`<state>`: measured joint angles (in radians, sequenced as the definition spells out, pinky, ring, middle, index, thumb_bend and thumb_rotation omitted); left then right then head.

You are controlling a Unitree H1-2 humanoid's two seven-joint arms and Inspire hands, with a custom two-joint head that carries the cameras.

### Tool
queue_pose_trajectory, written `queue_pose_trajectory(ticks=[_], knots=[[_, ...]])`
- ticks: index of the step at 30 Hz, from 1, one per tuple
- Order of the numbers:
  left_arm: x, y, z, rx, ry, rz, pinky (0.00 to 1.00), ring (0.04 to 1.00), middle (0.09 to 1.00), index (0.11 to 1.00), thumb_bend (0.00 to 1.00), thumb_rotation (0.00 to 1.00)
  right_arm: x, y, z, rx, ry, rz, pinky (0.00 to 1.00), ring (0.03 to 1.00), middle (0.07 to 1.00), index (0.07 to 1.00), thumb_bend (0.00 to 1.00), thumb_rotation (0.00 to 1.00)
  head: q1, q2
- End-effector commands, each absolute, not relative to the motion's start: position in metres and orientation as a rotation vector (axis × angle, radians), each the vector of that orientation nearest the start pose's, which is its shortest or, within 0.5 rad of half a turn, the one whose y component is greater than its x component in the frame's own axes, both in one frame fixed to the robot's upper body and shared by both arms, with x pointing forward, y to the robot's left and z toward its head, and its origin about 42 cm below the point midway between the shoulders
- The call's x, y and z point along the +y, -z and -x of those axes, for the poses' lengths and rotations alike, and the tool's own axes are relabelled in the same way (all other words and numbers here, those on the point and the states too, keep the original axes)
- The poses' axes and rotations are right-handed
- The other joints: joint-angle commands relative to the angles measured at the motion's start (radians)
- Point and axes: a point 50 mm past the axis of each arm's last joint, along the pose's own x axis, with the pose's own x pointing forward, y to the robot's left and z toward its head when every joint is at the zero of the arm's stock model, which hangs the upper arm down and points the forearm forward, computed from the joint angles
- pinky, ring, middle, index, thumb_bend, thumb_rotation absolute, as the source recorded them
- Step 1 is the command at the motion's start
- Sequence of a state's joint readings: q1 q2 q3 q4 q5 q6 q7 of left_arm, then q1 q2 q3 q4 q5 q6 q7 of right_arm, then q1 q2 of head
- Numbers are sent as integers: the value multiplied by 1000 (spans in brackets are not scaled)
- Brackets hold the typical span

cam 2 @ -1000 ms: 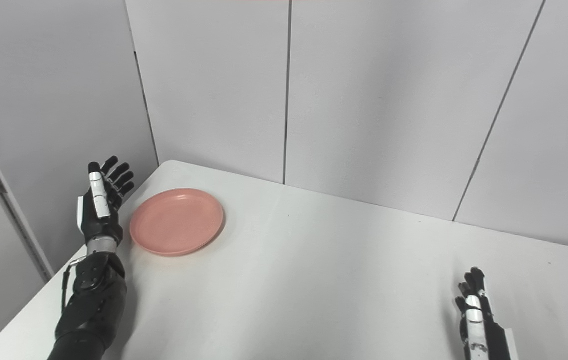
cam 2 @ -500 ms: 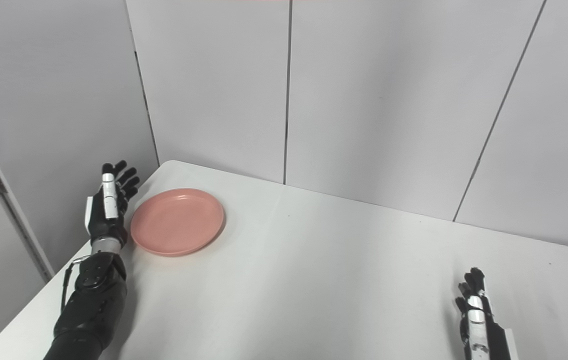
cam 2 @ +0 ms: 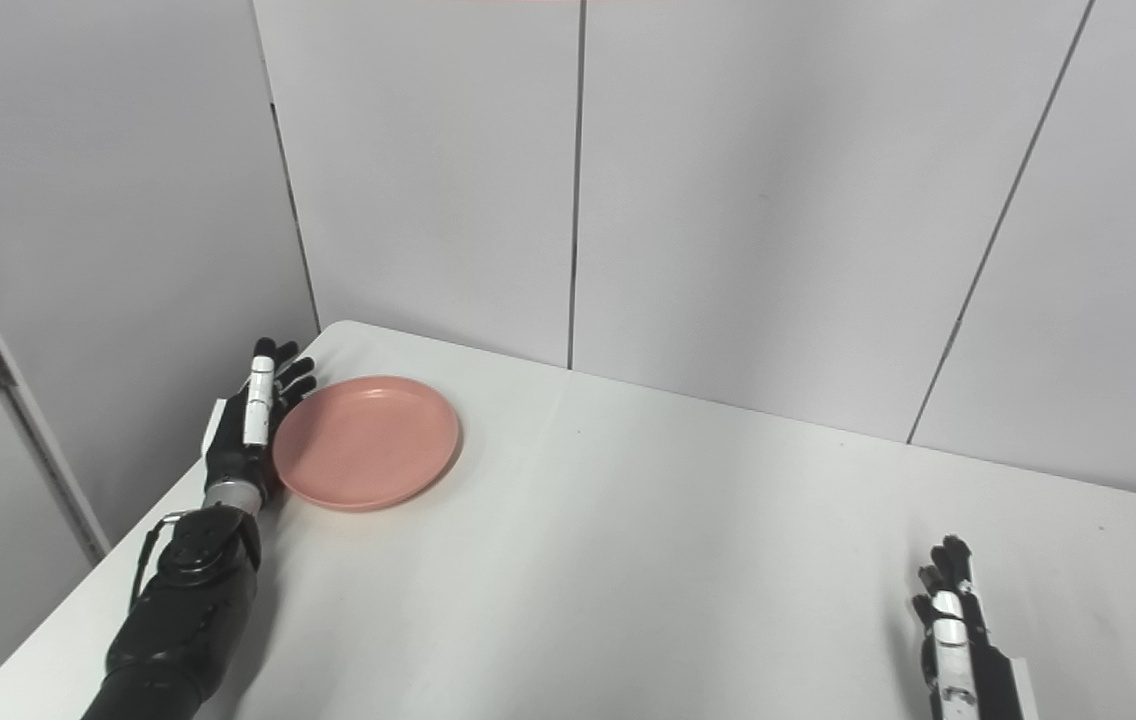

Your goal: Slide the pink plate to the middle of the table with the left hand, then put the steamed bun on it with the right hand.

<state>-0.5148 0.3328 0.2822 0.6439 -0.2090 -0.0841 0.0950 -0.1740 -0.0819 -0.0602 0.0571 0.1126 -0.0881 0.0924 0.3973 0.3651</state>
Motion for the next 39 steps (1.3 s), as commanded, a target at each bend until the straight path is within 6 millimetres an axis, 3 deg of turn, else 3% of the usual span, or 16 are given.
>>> queue_pose_trajectory(ticks=[1, 7, 16, 24, 39], knots=[[395, -169, -439, -74, -353, 3, 946, 879, 863, 863, 825, 1000, -235, -142, -340, -221, -67, -39, 1000, 1000, 1000, 1000, 242, 962, -1, 1], [382, -170, -443, -86, -307, 90, 897, 859, 851, 844, 808, 1000, -235, -142, -340, -217, -70, -32, 1000, 1000, 1000, 1000, 263, 972, -12, 5], [343, -169, -451, -109, -228, 148, 813, 806, 809, 798, 832, 1000, -233, -143, -339, -227, -64, -40, 1000, 1000, 1000, 1000, 284, 932, -21, 12], [293, -158, -454, -87, -106, 167, 849, 822, 815, 807, 799, 1000, -235, -141, -340, -230, -66, -31, 1000, 1000, 1000, 1000, 285, 903, -21, 16], [231, -151, -444, -50, 65, 266, 836, 816, 815, 815, 780, 1000, -234, -138, -343, -237, -72, -11, 1000, 1000, 1000, 1000, 342, 922, -55, 34]])
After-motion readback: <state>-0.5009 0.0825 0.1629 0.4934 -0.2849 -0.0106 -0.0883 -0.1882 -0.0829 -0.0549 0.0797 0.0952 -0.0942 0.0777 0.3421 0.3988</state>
